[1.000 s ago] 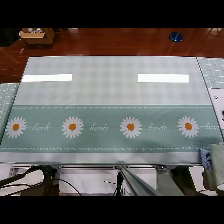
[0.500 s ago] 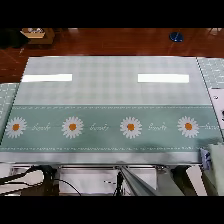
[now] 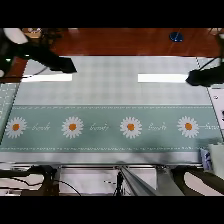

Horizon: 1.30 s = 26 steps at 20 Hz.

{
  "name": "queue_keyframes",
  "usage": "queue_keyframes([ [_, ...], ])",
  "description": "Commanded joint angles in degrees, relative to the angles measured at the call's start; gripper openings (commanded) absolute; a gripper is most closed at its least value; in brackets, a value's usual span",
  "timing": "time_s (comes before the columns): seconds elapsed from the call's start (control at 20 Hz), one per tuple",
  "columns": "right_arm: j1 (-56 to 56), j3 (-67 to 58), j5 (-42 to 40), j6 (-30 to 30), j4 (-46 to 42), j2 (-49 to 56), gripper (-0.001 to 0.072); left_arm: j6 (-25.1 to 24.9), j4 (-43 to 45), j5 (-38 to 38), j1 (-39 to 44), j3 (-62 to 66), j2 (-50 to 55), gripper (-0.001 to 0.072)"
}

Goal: Fold the shirts.

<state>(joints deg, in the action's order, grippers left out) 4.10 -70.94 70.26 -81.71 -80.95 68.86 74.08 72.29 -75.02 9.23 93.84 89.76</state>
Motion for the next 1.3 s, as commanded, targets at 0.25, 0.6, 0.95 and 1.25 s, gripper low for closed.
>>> queue_keyframes([
  [0.25,-12.8,-1.0,11.8,-6.4,-11.0,5.5,0.0352,6.2,16.2,-2.1,16.4,0.0,0.9,0.0521],
  [0.6,-12.8,-1.0,11.7,-6.4,-11.0,5.5,0.0352,6.2,16.2,-2.1,17.3,0.0,0.9,0.0522],
  [0.95,-12.8,-1.0,11.7,-6.4,-11.0,5.5,0.0353,6.2,16.2,-2.1,17.3,0.0,0.9,0.0522],
  [1.25,-12.8,-1.0,11.7,-6.4,-11.0,5.5,0.0352,6.2,16.2,-2.1,17.3,0.0,0.9,0.0522],
])
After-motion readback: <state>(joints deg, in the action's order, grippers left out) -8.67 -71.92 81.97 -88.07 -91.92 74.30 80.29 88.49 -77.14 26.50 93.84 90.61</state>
